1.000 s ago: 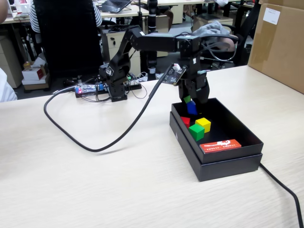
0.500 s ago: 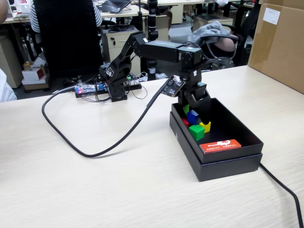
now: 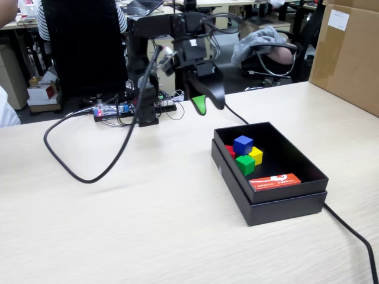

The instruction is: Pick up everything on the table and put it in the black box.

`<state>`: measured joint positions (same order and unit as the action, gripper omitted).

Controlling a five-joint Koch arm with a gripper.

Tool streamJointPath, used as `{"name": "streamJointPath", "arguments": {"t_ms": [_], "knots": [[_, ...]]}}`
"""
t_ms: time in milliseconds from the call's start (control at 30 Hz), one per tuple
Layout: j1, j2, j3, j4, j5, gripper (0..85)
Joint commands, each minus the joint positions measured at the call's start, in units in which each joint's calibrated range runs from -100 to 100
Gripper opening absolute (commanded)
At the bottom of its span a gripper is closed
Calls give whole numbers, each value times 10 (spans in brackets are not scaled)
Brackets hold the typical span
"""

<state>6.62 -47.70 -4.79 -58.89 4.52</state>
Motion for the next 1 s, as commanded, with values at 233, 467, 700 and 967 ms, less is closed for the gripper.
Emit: {"name": "streamJointPath", "arguments": {"t_ms": [233, 467, 700, 967], "knots": [[-62, -323, -428, 350, -47, 511], [-63, -429, -622, 467, -48, 515], [-68, -464, -771, 612, -62, 515], [-77, -462, -919, 760, -80, 512]]}}
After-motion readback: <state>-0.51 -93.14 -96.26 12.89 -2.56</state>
